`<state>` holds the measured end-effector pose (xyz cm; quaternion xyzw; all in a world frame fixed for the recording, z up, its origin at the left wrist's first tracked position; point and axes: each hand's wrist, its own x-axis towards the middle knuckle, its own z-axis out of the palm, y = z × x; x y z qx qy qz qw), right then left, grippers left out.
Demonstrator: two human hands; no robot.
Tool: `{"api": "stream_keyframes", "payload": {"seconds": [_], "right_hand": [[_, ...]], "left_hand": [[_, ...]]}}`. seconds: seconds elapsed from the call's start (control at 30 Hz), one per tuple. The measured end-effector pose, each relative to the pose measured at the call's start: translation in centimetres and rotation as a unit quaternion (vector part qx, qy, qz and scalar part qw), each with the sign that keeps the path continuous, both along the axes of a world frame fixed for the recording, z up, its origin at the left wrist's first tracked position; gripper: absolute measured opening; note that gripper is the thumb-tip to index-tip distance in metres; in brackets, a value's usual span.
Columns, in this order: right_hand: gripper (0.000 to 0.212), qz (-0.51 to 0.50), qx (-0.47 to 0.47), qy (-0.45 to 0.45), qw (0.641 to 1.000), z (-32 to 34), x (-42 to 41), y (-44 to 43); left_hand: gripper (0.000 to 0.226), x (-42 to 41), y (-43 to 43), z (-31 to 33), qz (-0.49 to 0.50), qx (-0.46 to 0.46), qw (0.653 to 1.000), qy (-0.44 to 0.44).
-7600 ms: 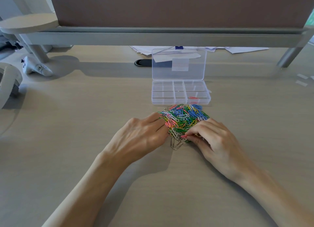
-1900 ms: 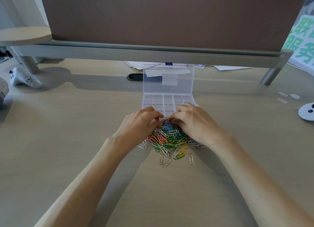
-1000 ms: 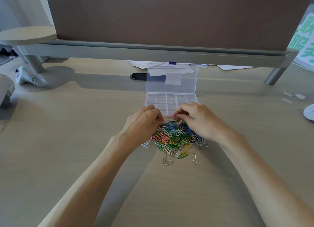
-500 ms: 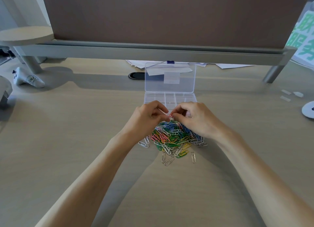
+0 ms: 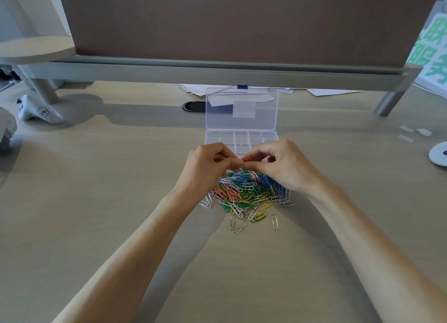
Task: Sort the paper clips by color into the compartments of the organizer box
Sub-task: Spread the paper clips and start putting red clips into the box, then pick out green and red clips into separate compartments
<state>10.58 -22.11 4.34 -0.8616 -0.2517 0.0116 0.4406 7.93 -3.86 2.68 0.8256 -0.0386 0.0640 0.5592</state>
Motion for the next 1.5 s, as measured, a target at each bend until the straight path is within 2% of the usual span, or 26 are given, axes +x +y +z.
{"api": "stream_keyframes", "payload": {"seconds": [0.07, 0.13, 0.23, 0.3, 0.37, 0.47, 0.53, 0.67, 0.73, 0.8, 0.87, 0.97, 1.03, 1.2, 1.33, 1.5], "right_hand": [[0.012, -0.007, 0.008, -0.012, 1.0, 0.1, 0.0, -0.1], [0.012, -0.032, 0.001, -0.039, 0.999, 0.2, 0.4, -0.7], [0.009, -0.099, -0.062, -0.097, 0.988, -0.1, 1.6, -2.4], [0.009, -0.129, -0.109, -0.123, 0.978, -0.8, 2.2, -3.3], [0.01, -0.138, -0.152, -0.139, 0.969, -1.4, 2.6, -3.6], [0.013, -0.129, -0.179, -0.161, 0.962, -1.8, 2.7, -3.5], [0.017, -0.122, -0.195, -0.178, 0.957, -2.0, 2.8, -3.6], [0.014, -0.116, -0.214, -0.208, 0.948, -1.3, 2.7, -3.3], [0.006, -0.062, -0.189, -0.153, 0.968, -0.4, 2.0, -3.0], [0.001, 0.011, -0.173, -0.05, 0.984, 0.4, 0.9, -2.6], [0.008, 0.051, -0.195, 0.0, 0.979, 0.7, 0.1, -2.1], [0.023, 0.078, -0.218, 0.014, 0.973, 0.5, -0.5, -1.2], [0.022, 0.078, -0.22, 0.003, 0.972, 0.2, -0.6, -1.0], [0.002, 0.032, -0.192, -0.063, 0.979, -1.1, -1.2, -1.8], [0.011, -0.017, -0.151, -0.149, 0.977, -2.6, -2.2, -2.4], [0.025, -0.081, -0.113, -0.191, 0.972, -3.5, -3.6, -2.5]], "left_hand": [[0.003, 0.0, -0.1, 0.0, -0.004, 0.002, 1.0, -0.01], [0.008, 0.0, 0.1, 0.2, 0.003, 0.042, 0.999, -0.034], [0.017, -0.3, 1.4, 0.4, -0.001, 0.223, 0.97, -0.1], [0.016, -0.7, 2.4, 0.3, -0.023, 0.291, 0.947, -0.131], [0.015, -1.2, 2.9, -0.3, -0.025, 0.284, 0.947, -0.148], [0.017, -2.2, 3.2, -1.9, 0.002, 0.2, 0.964, -0.175], [0.018, -3.0, 3.3, -2.9, 0.01, 0.182, 0.964, -0.192], [0.021, -3.2, 3.6, -3.2, -0.024, 0.157, 0.974, -0.162], [0.023, -2.9, 3.7, -3.1, -0.045, 0.166, 0.976, -0.134], [0.028, -2.9, 3.7, -3.4, -0.058, 0.187, 0.974, -0.118], [0.03, -2.9, 3.6, -3.5, -0.063, 0.212, 0.968, -0.118], [0.024, -2.9, 3.5, -3.6, -0.062, 0.229, 0.964, -0.121], [0.019, -3.0, 3.5, -3.6, -0.065, 0.235, 0.962, -0.124], [0.007, -3.0, 3.4, -3.5, -0.051, 0.206, 0.967, -0.143], [0.005, -2.9, 3.3, -3.8, -0.041, 0.216, 0.964, -0.152], [0.014, -3.1, 3.2, -3.8, -0.049, 0.239, 0.954, -0.174]]}}
